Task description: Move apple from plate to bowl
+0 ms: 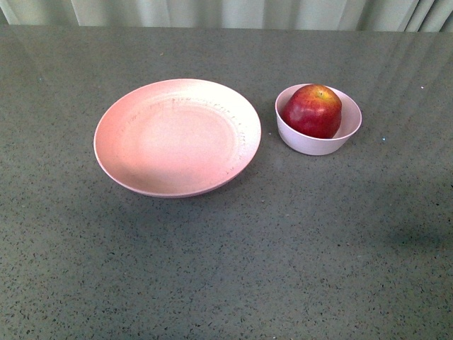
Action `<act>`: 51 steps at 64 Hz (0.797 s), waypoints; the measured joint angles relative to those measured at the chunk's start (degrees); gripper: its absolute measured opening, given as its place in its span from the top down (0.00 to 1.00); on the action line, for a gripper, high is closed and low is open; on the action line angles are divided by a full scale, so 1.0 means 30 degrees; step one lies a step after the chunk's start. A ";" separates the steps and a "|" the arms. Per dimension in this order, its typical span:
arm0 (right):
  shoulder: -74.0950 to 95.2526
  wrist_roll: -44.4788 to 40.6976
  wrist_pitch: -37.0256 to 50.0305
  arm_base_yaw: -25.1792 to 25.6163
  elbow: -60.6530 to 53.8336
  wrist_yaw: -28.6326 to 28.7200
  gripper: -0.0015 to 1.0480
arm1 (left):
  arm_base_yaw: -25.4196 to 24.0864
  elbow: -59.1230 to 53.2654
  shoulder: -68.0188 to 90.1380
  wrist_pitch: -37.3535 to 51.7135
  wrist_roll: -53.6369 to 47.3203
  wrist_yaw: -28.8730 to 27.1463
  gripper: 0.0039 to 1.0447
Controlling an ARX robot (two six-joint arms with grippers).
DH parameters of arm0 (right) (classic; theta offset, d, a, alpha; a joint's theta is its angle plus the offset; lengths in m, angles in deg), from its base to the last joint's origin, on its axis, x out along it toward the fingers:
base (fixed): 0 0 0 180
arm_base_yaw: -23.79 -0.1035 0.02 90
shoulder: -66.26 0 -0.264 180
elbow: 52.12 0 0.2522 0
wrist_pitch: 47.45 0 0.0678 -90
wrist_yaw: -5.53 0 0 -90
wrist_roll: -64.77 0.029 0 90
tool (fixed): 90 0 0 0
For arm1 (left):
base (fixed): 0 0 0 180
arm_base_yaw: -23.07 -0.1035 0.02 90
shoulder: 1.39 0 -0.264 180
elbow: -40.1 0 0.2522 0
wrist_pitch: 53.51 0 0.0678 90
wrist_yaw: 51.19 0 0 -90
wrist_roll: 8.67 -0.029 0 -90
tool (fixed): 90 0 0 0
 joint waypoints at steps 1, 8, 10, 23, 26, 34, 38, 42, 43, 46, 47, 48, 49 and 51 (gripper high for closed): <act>0.0000 0.0000 0.0000 0.0000 0.0000 0.0000 0.09 | 0.0000 0.0000 -0.0313 -0.0284 0.0000 0.0000 0.99; 0.0000 0.0000 0.0000 0.0000 0.0000 0.0000 0.09 | -0.0007 -0.0007 -0.2164 -0.2011 0.0000 -0.0007 0.99; 0.0000 0.0000 0.0000 0.0000 0.0000 0.0000 0.09 | 0.0000 -0.0007 -0.2623 -0.2433 0.0000 -0.0007 0.99; 0.0000 0.0000 0.0000 0.0000 0.0000 0.0000 0.09 | -0.0007 -0.0007 -0.4845 -0.4546 0.0000 -0.0007 0.99; 0.0000 0.0000 0.0000 0.0000 0.0000 0.0000 0.09 | -0.0007 -0.0007 -0.5260 -0.4947 0.0000 -0.0007 0.99; 0.0000 0.0000 0.0000 0.0000 0.0000 0.0000 0.09 | -0.0007 -0.0007 -0.6302 -0.5989 0.0000 -0.0007 0.99; 0.0000 0.0007 0.0000 0.0000 0.0000 0.0000 0.09 | -0.0007 -0.0007 -0.6943 -0.6630 0.0000 -0.0007 0.99; 0.0000 0.0000 0.0000 0.0000 0.0000 0.0000 0.09 | -0.0007 -0.0007 -0.7468 -0.7147 -0.0007 -0.0007 0.99; 0.0000 0.0000 0.0000 0.0000 0.0000 0.0000 0.09 | -0.0007 -0.0007 -0.7570 -0.7249 -0.0007 -0.0007 0.99; 0.0000 0.0000 0.0000 0.0000 0.0000 0.0000 0.09 | 0.0000 -0.0007 -0.7927 -0.7606 -0.0007 -0.0007 0.99; 0.0000 0.0000 0.0000 0.0000 0.0000 0.0000 0.09 | -0.0007 -0.0007 -0.8073 -0.7737 -0.0007 -0.0007 0.99; 0.0000 0.0000 0.0000 0.0000 0.0000 0.0000 0.09 | -0.0007 -0.0007 -0.8160 -0.7839 -0.0007 -0.0007 0.99; 0.0000 0.0000 0.0000 0.0000 0.0000 0.0000 0.09 | -0.0007 -0.0007 -0.8262 -0.7927 -0.0007 -0.0007 0.99; 0.0000 0.0000 0.0000 0.0000 0.0000 0.0000 0.09 | -0.0007 -0.0007 -0.8386 -0.8058 -0.0007 -0.0007 0.99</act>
